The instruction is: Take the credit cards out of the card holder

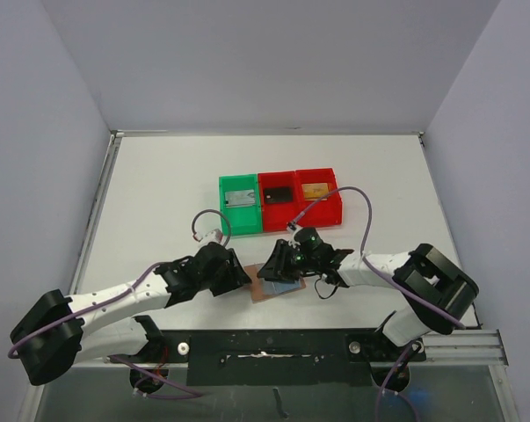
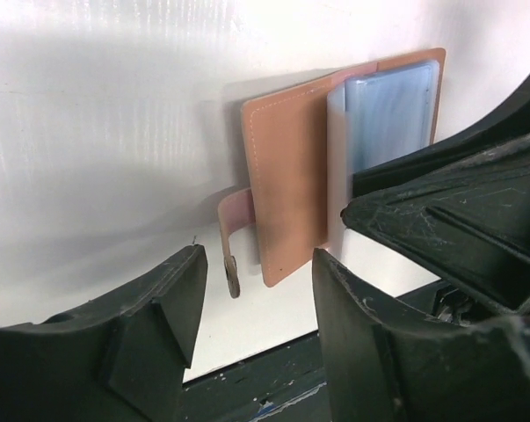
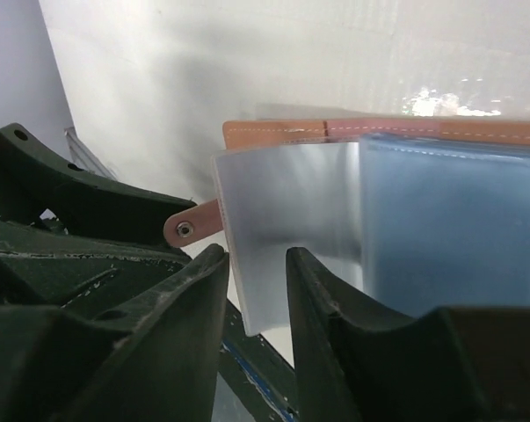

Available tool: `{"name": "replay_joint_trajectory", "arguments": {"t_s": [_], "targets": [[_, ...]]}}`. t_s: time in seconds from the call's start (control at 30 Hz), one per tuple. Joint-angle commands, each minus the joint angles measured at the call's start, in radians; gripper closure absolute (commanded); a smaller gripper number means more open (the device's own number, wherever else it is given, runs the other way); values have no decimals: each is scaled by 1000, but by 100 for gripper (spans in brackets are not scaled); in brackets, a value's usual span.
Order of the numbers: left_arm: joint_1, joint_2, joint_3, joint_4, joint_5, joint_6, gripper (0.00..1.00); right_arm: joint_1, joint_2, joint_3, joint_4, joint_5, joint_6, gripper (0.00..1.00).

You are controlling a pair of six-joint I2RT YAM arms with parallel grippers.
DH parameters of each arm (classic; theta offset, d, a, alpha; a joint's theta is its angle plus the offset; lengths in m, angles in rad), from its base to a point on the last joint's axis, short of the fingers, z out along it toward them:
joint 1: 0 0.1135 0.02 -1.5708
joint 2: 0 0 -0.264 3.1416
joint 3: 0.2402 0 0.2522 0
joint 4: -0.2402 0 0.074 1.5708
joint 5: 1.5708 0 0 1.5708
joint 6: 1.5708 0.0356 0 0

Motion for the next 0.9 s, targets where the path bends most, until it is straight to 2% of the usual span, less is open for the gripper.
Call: {"name": "replay_joint_trajectory", "arguments": {"t_s": [0.0, 0.13, 0.3, 0.37, 0.47, 0.57, 0.7, 0.87], "targets": [[5, -10, -4, 124, 18, -25, 49, -4, -70, 44, -94, 100, -23, 69], [5, 22, 17, 126, 20, -25, 43, -2, -76, 56, -139, 124, -41, 76], [4, 51, 11, 163, 40, -47, 37, 7, -52, 65, -127, 101, -47, 79], [5, 62, 9, 171, 43, -62, 35, 9, -45, 68, -112, 91, -48, 73], [5, 70, 8, 168, 31, -84, 30, 13, -40, 68, -86, 63, -55, 53], [6, 70, 6, 169, 16, -102, 27, 13, -40, 54, -58, 47, -49, 51], [13, 78, -3, 182, 13, -133, 26, 13, -57, 32, -52, 67, -30, 54], [17, 77, -39, 246, 26, -159, 26, 16, -97, 14, 10, 38, -33, 41]]}}
